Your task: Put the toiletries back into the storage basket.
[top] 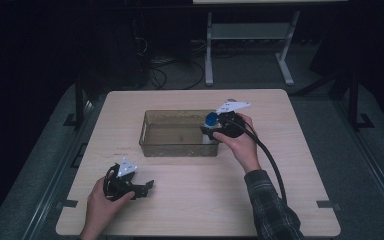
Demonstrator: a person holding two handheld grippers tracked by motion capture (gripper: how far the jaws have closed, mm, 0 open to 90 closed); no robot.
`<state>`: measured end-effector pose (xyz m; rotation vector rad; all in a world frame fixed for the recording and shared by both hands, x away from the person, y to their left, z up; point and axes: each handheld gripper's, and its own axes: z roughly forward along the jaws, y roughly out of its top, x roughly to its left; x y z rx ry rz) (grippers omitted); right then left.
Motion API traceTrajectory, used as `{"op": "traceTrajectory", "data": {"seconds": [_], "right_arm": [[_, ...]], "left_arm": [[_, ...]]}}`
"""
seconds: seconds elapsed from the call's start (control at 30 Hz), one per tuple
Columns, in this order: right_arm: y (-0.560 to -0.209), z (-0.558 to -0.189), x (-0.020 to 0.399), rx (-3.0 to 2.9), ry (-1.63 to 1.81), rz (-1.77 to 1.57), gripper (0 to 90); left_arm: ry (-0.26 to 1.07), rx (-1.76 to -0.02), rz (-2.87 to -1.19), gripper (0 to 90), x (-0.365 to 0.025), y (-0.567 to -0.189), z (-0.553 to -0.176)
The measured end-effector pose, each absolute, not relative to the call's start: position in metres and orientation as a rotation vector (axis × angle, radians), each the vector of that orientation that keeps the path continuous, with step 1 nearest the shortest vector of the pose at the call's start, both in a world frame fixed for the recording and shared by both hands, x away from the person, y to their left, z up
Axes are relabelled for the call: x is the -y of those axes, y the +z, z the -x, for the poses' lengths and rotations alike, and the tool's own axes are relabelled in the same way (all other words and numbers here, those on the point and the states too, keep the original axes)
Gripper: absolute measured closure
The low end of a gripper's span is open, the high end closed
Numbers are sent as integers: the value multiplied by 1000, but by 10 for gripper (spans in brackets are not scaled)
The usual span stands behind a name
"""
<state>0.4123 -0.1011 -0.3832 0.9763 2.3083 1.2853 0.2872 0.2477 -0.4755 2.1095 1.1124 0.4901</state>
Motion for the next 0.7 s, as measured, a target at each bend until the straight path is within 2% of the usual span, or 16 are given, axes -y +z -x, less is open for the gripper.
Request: {"op": "traceTrajectory", "data": {"seconds": [0.07,0.17,0.4,0.7], "right_arm": [[-383,-412,101,-2313,1303,-970,331],[-379,-410,100,-2285,1346,-959,274],[-368,-404,103,-2263,1398,-949,251],[-371,-391,119,-2266,1424,-972,249]], "left_arm": [[490,-1113,-2109,125,-248,-476,-287],[491,-1112,-2110,125,-248,-475,-287],[492,-1110,-2111,125,-248,-475,-287],[490,-1111,-2110,125,-248,-476,-287]]}}
